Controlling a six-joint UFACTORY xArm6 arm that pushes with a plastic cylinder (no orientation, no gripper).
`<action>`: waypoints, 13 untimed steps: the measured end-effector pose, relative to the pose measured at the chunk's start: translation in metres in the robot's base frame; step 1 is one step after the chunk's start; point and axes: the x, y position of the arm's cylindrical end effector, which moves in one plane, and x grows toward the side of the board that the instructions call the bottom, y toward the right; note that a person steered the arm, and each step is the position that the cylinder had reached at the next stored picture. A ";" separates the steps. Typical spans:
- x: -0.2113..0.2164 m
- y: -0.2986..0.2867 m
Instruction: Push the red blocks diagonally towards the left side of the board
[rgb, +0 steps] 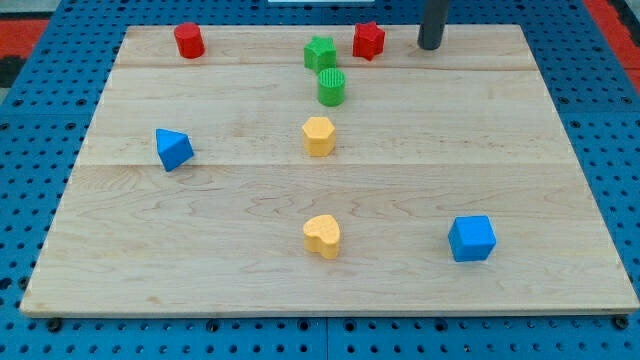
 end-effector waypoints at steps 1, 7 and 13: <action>-0.013 -0.082; -0.021 -0.326; 0.114 -0.296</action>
